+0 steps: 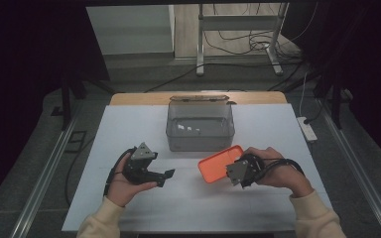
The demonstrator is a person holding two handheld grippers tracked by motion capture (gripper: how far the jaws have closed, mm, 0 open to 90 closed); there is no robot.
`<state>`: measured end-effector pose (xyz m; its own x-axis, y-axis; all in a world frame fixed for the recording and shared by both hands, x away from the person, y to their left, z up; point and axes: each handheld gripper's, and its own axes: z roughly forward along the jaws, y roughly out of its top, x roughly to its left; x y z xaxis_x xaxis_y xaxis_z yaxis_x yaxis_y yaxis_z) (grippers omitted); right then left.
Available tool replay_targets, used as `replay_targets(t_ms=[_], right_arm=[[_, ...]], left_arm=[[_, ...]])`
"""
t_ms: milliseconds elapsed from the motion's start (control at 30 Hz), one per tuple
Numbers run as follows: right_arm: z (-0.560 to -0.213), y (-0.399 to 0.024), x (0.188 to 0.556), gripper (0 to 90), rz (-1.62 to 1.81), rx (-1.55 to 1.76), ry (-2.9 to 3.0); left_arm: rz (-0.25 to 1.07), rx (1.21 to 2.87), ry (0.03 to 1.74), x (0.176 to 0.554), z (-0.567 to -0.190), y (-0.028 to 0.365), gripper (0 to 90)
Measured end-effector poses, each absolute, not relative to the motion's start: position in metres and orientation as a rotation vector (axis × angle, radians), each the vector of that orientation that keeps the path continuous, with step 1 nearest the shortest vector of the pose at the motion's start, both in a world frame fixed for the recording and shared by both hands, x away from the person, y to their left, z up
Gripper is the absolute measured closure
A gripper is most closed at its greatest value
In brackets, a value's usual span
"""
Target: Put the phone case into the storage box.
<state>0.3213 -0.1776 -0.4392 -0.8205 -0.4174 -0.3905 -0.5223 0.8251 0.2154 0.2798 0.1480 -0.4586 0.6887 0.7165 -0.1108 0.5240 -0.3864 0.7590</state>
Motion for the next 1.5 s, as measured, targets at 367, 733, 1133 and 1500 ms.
replay_targets(t_ms=[367, 733, 1133, 1500], right_arm=[[-0.441, -0.173, 0.320, 87.1, 0.446, -0.729, 2.676], [-0.443, -0.167, 0.318, 87.1, 0.435, -0.746, 2.674], [-0.446, -0.163, 0.315, 87.0, 0.435, -0.759, 2.670], [-0.446, -0.162, 0.315, 87.0, 0.424, -0.764, 2.666]], left_arm=[[0.282, 2.081, 0.944, 0.289, -0.457, 0.143, 14.5], [0.277, 2.094, 0.942, 0.293, -0.459, 0.140, 14.7], [0.253, 2.126, 0.921, 0.301, -0.460, 0.130, 14.7], [0.241, 2.136, 0.910, 0.308, -0.460, 0.119, 14.7]])
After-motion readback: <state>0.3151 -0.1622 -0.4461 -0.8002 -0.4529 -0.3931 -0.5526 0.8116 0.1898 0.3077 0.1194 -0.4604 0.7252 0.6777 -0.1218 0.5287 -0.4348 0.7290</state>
